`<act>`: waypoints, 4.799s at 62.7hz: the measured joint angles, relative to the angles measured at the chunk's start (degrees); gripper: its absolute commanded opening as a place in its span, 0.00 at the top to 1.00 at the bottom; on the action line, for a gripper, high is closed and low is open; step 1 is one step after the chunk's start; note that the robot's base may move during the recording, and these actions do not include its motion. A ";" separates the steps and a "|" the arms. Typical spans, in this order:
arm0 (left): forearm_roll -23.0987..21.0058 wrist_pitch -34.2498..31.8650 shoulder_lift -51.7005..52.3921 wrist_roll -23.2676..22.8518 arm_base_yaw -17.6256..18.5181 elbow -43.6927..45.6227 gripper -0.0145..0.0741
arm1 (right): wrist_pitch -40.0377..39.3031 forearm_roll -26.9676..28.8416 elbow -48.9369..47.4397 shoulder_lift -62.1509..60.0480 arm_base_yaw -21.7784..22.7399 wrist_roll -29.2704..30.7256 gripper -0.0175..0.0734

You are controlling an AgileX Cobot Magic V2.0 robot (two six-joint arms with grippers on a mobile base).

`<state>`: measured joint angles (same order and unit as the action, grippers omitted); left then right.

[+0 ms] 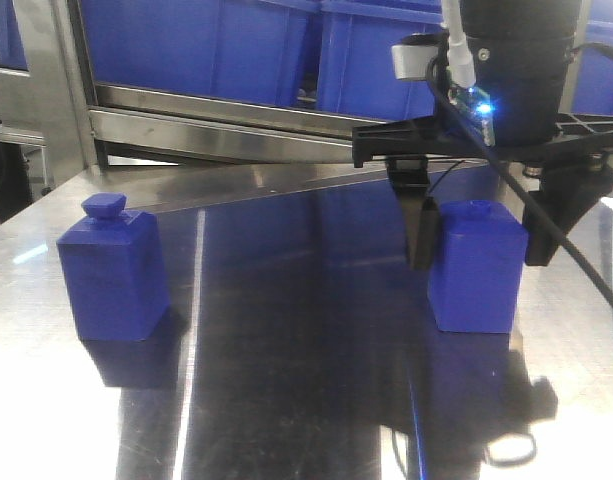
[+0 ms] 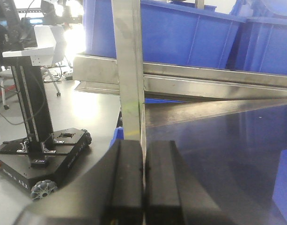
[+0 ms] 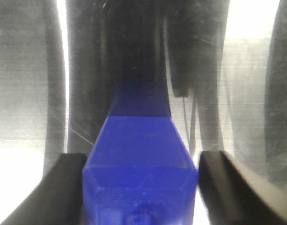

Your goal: Pick and sort blue part to right shelf

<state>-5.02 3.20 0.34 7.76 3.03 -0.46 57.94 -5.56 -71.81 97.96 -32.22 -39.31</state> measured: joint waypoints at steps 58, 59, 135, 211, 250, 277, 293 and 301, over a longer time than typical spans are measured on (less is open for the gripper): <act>0.00 0.00 0.00 0.00 0.00 0.00 0.70 | -17.63 4.55 14.57 -18.59 5.30 22.42 0.38; 0.00 0.00 0.00 0.00 0.00 0.00 0.70 | -18.46 4.88 15.42 -19.62 5.72 23.71 0.38; 0.00 0.00 0.00 0.00 0.00 0.00 0.70 | -41.87 2.70 46.33 -78.34 25.23 38.31 0.38; 0.00 -0.14 0.00 -0.18 0.00 0.00 0.70 | -39.86 2.19 46.33 -81.05 25.23 37.90 0.38; 17.67 7.65 -22.17 -24.03 8.80 18.84 0.69 | -39.86 2.19 46.33 -81.05 25.23 37.90 0.38; 16.56 10.01 -54.94 -24.41 21.12 35.80 0.24 | -39.86 2.19 46.33 -81.05 25.23 37.90 0.38; 11.01 25.68 -70.97 -24.48 23.55 51.94 0.24 | -39.86 2.17 46.33 -81.05 25.23 37.90 0.38; 7.36 34.78 -77.59 -24.48 23.55 58.84 0.24 | -39.86 2.17 46.33 -81.05 25.23 37.90 0.38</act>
<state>2.33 37.98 -77.25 -16.72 26.58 58.38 18.08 -3.39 -25.47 16.91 -6.99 -1.41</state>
